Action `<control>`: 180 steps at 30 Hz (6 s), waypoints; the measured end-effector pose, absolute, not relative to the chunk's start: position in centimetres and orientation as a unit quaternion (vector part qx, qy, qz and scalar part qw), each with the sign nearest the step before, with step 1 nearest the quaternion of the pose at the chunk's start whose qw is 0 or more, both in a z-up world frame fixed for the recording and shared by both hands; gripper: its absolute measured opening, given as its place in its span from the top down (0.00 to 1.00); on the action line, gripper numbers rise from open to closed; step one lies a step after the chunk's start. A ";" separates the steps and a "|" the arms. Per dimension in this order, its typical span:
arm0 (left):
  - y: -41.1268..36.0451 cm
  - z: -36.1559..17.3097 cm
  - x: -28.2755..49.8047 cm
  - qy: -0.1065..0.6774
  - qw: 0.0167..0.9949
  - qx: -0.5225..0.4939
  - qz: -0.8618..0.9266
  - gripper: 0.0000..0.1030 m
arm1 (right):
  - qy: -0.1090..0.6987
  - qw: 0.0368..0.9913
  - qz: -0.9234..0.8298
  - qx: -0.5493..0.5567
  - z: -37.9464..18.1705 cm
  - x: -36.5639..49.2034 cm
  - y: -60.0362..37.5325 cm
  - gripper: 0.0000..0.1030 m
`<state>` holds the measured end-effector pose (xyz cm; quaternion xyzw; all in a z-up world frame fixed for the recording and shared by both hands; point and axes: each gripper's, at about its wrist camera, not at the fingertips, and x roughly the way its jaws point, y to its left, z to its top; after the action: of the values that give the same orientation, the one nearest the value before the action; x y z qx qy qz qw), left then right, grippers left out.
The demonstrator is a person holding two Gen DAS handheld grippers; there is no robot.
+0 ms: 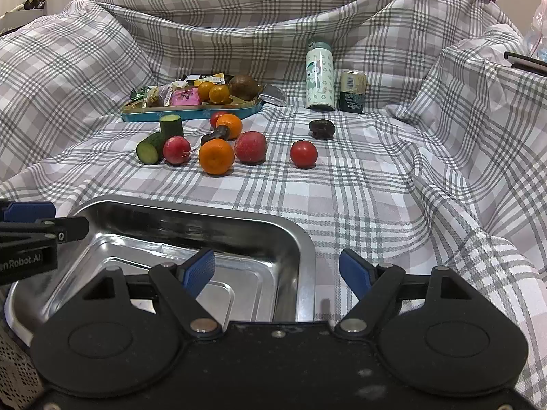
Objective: Organize fruits
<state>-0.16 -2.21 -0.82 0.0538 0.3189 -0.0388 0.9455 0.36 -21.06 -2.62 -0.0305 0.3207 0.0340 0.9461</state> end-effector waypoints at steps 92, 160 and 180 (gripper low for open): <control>-0.7 -2.2 17.0 0.338 0.941 -0.035 -0.004 0.49 | 0.356 0.934 -0.009 0.009 -4.9 20.5 -21.9 0.56; 0.4 1.4 8.7 0.367 0.929 -0.043 -0.017 0.58 | 0.335 0.940 0.010 0.070 0.7 10.9 -23.7 0.65; -0.4 -0.6 -0.2 0.364 0.929 -0.017 -0.063 0.58 | 0.352 0.932 0.079 0.017 -2.4 -0.8 -22.5 0.65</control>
<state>-0.20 -0.42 -0.65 -0.0167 0.3636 -0.0626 0.9293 -0.79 -22.53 -2.37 0.0169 0.3522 0.0794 0.9324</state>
